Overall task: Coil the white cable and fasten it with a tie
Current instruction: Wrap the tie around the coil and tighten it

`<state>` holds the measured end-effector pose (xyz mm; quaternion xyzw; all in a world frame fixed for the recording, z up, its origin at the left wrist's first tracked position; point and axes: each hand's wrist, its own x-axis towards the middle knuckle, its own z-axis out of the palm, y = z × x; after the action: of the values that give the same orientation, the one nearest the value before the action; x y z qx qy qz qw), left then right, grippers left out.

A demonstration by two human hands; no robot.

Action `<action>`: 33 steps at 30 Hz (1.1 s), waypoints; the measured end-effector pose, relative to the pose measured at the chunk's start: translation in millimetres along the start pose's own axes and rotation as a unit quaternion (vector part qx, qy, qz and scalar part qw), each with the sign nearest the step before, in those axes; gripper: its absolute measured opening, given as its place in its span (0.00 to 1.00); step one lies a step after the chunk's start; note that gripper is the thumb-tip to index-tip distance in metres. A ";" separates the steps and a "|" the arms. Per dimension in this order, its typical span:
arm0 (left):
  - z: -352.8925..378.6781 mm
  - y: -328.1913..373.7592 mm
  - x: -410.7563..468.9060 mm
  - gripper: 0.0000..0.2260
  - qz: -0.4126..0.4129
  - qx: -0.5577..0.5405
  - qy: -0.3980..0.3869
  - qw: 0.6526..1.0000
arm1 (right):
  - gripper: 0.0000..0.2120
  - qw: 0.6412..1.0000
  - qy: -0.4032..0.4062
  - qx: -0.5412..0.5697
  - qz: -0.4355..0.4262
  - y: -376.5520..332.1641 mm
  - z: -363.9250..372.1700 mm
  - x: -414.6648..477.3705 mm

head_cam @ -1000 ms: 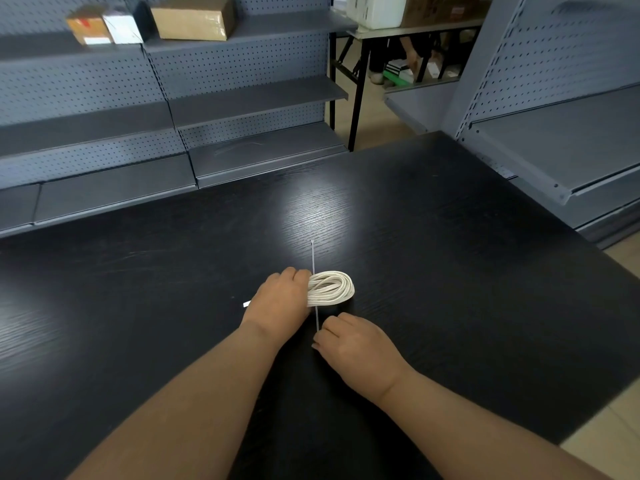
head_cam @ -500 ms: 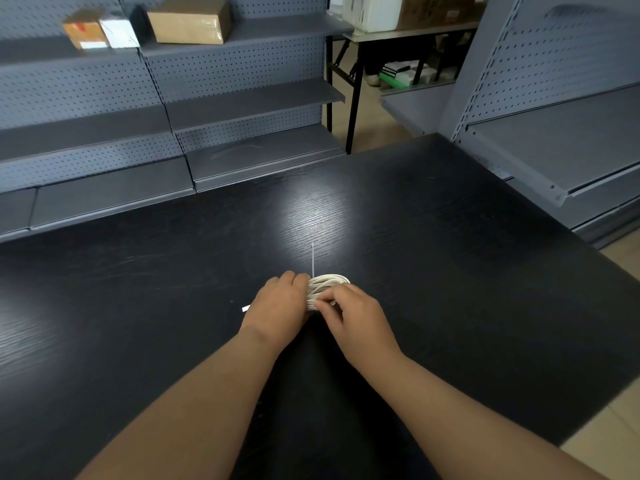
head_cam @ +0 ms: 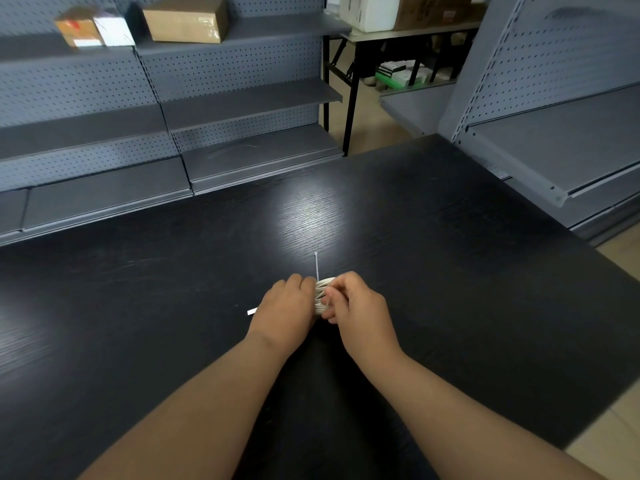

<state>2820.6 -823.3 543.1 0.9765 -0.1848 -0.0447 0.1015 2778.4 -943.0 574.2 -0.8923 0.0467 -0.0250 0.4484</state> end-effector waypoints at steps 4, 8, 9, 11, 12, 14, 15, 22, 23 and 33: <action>-0.9 -0.2 -0.2 0.14 0.005 -0.004 0.002 1.000 | 0.02 0.999 0.001 0.031 0.018 -4.6 -0.5 1.5; -1.1 -0.5 -0.3 0.13 0.004 -0.010 0.003 1.000 | 0.08 0.998 -0.036 0.047 0.037 -2.8 -0.8 3.1; -1.1 -0.6 -0.2 0.13 0.004 -0.010 0.002 1.000 | 0.09 0.997 -0.041 0.051 0.040 -2.0 -0.8 3.7; -1.1 -0.8 -0.1 0.14 0.005 -0.008 0.001 1.000 | 0.09 0.998 -0.034 0.037 0.031 -0.6 -1.6 5.9; -1.3 -1.0 -0.3 0.15 0.007 -0.007 0.001 1.000 | 0.10 0.999 -0.027 0.019 0.020 -0.1 -2.2 7.1; -2.3 -0.7 -1.0 0.15 0.011 -0.007 0.002 1.000 | 0.10 1.000 -0.011 -0.022 0.004 -0.6 -3.4 9.6; -2.8 -0.7 -1.4 0.16 0.014 -0.007 0.003 1.000 | 0.10 0.999 -0.002 -0.034 0.003 -1.0 -3.3 11.3; -3.7 -1.6 -1.3 0.17 0.023 0.001 0.008 1.000 | 0.09 0.996 0.002 -0.084 -0.010 -3.2 5.6 25.0; -3.5 -1.6 -1.2 0.17 0.025 0.003 0.009 1.000 | 0.08 0.997 0.000 -0.077 -0.008 -1.9 6.9 25.4; -0.9 -5.9 -4.3 0.16 0.052 -0.009 0.013 0.999 | 0.07 0.999 -0.006 -0.029 0.016 13.5 15.9 22.4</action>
<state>2818.8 -816.1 542.9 0.9651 -0.2338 -0.0281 0.1145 2801.2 -940.7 553.9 -0.9044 0.0591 -0.0112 0.4225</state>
